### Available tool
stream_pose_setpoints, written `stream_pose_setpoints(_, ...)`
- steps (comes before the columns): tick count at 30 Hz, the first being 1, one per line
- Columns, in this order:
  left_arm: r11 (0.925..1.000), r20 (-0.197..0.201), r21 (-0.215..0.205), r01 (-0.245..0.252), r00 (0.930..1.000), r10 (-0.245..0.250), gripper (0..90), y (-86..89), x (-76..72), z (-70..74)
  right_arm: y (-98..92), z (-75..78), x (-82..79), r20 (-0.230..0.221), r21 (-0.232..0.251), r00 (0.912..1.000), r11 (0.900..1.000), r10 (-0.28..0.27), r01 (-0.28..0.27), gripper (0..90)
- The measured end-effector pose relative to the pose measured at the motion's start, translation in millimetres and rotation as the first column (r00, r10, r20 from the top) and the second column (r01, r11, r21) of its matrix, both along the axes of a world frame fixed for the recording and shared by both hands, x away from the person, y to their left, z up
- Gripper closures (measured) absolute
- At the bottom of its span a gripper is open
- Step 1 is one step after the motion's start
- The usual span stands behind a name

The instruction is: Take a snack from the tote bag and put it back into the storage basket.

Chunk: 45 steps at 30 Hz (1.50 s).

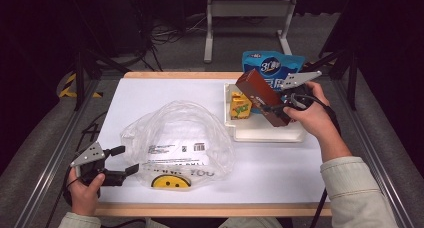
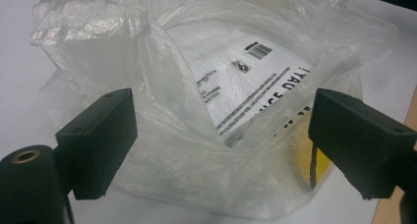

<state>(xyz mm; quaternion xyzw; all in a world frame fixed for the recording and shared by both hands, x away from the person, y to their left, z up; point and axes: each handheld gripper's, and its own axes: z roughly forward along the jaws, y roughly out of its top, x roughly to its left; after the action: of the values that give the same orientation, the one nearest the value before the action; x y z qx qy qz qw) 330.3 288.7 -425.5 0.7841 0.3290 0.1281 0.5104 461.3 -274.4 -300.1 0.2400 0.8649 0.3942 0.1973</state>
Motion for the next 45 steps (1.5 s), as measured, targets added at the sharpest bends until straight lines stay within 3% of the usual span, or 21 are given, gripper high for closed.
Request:
stream_pose_setpoints(16, 1.0, -0.001, 0.0, -0.001, 1.0, 0.001, 12.0, 0.2, -0.5, 0.1, -19.3, -24.6, 4.2, -0.001, -0.043, 1.0, 0.999, 0.002, -0.002, 42.3)
stream_pose_setpoints(26, 1.0, 0.003, 0.004, -0.004, 1.0, 0.004, 11.9, 1.8, -2.1, -0.2, -20.4, -37.9, 6.2, 0.009, -0.093, 0.9999, 0.996, 0.012, -0.011, 42.2)
stream_pose_setpoints(35, 0.9999, 0.005, 0.01, -0.003, 1.0, 0.003, 11.8, 1.6, -1.9, -0.1, -18.8, -47.3, 4.5, -0.004, -0.106, 0.9987, 0.993, 0.051, -0.052, 42.1)
stream_pose_setpoints(45, 1.0, 0.004, 0.007, -0.005, 1.0, 0.005, 11.8, 1.4, -1.6, -0.1, -19.6, -54.6, 6.4, -0.005, -0.139, 0.9983, 0.989, 0.058, -0.058, 42.0)
